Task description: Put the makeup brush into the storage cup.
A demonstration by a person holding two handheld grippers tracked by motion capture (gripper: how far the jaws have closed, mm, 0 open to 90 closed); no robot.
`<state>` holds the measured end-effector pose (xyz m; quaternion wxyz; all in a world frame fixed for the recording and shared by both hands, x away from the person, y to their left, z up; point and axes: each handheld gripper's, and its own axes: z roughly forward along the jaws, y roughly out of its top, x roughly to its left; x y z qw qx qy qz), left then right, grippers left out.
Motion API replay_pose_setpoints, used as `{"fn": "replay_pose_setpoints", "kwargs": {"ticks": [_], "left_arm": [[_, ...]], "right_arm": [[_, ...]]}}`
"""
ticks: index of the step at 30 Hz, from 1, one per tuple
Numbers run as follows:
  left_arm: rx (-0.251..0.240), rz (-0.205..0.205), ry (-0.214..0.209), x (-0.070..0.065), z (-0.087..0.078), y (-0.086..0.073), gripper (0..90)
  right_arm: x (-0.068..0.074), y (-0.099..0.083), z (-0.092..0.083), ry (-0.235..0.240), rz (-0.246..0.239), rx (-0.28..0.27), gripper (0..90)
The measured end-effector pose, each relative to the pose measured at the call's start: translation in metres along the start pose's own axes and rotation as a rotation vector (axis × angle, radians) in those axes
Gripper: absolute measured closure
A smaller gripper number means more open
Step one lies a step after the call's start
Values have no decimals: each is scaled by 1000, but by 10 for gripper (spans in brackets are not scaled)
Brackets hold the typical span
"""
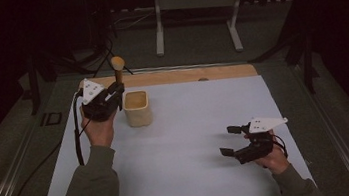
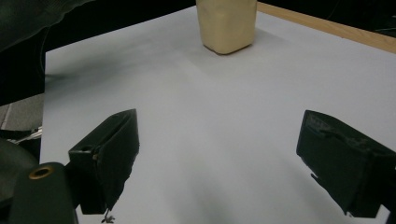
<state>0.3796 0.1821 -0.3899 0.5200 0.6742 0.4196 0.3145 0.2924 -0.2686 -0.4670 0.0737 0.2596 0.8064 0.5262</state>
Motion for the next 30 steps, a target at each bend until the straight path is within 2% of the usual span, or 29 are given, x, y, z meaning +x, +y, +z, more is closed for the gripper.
{"fn": "replay_pose_setpoints", "kwargs": {"ticks": [15,30], "left_arm": [[-3,-25,1,-2,21,3,750],[1,-31,-1,-4,36,4,750]], "right_arm": [[-1,-1,0,1,-1,2,132],[-1,-1,0,0,-2,3,135]]}}
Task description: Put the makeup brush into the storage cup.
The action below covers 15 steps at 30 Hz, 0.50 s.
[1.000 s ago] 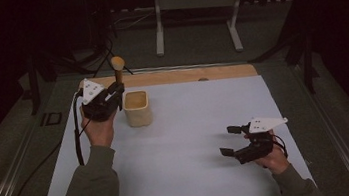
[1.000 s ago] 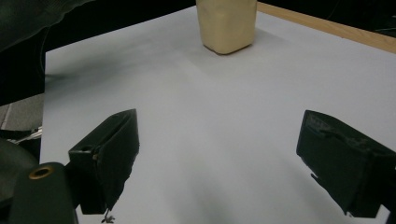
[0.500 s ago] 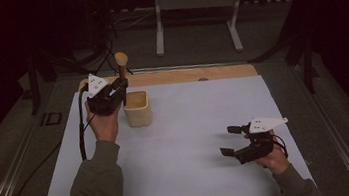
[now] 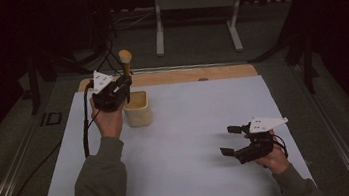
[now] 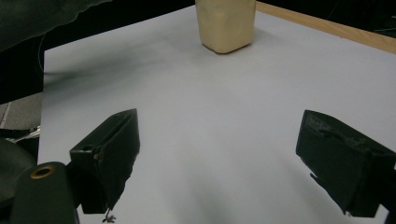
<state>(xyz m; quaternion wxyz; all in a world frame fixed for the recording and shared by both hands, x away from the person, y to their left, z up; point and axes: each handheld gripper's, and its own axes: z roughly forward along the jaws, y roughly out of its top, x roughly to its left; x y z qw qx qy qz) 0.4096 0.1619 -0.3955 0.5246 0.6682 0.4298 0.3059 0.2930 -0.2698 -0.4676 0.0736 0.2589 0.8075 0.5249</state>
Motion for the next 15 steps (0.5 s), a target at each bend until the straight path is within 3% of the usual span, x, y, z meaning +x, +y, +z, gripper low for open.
{"fn": "replay_pose_setpoints", "kwargs": {"ticks": [15], "left_arm": [[12,-16,9,3,9,-4,750]], "right_arm": [[0,-1,1,5,-2,6,134]]}}
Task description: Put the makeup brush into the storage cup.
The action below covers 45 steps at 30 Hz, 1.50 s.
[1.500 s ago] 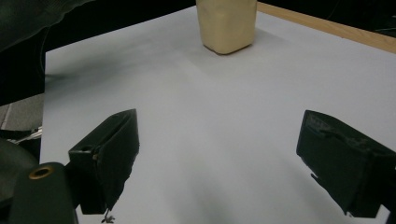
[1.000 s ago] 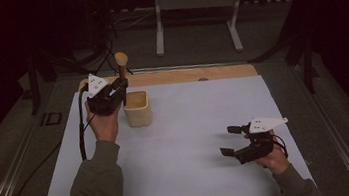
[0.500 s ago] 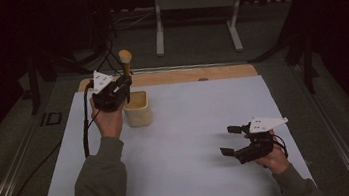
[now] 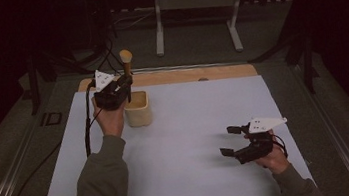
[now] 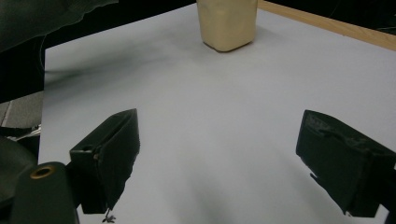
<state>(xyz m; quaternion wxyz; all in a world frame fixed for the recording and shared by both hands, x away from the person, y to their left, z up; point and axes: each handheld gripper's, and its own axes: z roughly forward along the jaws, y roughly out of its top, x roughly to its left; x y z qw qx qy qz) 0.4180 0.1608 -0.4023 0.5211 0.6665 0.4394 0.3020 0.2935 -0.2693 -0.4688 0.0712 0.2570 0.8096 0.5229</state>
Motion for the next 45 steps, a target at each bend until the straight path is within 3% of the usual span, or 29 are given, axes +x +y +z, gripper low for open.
{"fn": "replay_pose_setpoints", "kwargs": {"ticks": [18,31,38,39,40,41,42,43,45], "left_arm": [[42,14,-6,-1,8,-12,749],[76,-11,-1,3,9,-31,747],[72,-25,-13,5,8,-34,742],[47,-46,-59,7,6,-35,715],[30,-79,-85,9,7,-35,570],[29,-97,-86,10,7,-34,394],[28,-100,-76,10,7,-34,288],[28,-100,-76,10,7,-34,220],[35,-114,-65,12,6,-33,175]], "right_arm": [[0,0,-1,1,-2,-4,135],[0,0,0,1,0,0,135],[0,0,0,0,-1,0,135],[0,0,0,0,1,0,135],[0,-1,0,0,1,1,135],[0,-1,0,1,1,2,135],[0,-1,0,1,2,3,135],[0,-1,0,1,1,1,135],[0,-1,0,1,1,0,134]]}}
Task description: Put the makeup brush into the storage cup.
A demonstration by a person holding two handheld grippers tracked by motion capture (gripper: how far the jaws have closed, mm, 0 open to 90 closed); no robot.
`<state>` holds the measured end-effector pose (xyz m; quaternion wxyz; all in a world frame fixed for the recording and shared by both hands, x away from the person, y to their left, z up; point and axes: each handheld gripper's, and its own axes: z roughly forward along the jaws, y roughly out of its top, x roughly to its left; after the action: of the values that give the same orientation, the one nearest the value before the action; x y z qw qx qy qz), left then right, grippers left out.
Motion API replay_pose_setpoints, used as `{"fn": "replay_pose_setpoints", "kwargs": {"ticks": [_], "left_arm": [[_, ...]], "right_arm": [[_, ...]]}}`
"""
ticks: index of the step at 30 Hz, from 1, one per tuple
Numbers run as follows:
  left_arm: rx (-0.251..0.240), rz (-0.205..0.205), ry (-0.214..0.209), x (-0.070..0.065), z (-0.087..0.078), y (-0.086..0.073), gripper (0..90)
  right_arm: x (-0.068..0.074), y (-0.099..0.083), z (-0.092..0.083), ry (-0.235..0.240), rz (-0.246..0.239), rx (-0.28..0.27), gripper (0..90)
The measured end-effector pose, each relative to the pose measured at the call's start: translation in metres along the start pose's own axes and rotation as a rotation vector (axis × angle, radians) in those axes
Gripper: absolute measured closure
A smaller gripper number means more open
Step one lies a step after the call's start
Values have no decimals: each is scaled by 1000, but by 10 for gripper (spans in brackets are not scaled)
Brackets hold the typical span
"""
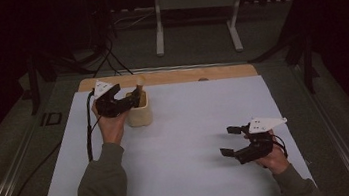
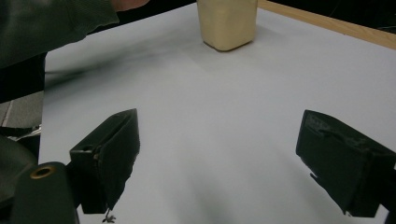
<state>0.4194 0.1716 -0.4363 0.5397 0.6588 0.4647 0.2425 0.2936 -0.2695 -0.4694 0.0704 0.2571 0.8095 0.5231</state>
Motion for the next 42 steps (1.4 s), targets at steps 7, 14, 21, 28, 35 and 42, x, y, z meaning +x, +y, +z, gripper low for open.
{"fn": "replay_pose_setpoints", "kwargs": {"ticks": [7,14,21,28,35,42], "left_arm": [[-9,3,17,3,-4,2,157],[-19,-6,5,4,-5,3,165],[-21,-9,-5,6,-8,3,185],[-22,-9,-19,8,-11,5,208],[-9,-11,-15,10,-13,5,177],[-13,17,-10,8,-22,9,147]], "right_arm": [[0,0,1,1,3,2,135],[0,0,0,-1,4,-1,135],[-1,-1,1,-5,5,0,135],[-2,-1,1,-4,7,0,134],[-3,-1,0,-9,11,-4,134],[-3,-1,0,-19,14,-6,133]]}}
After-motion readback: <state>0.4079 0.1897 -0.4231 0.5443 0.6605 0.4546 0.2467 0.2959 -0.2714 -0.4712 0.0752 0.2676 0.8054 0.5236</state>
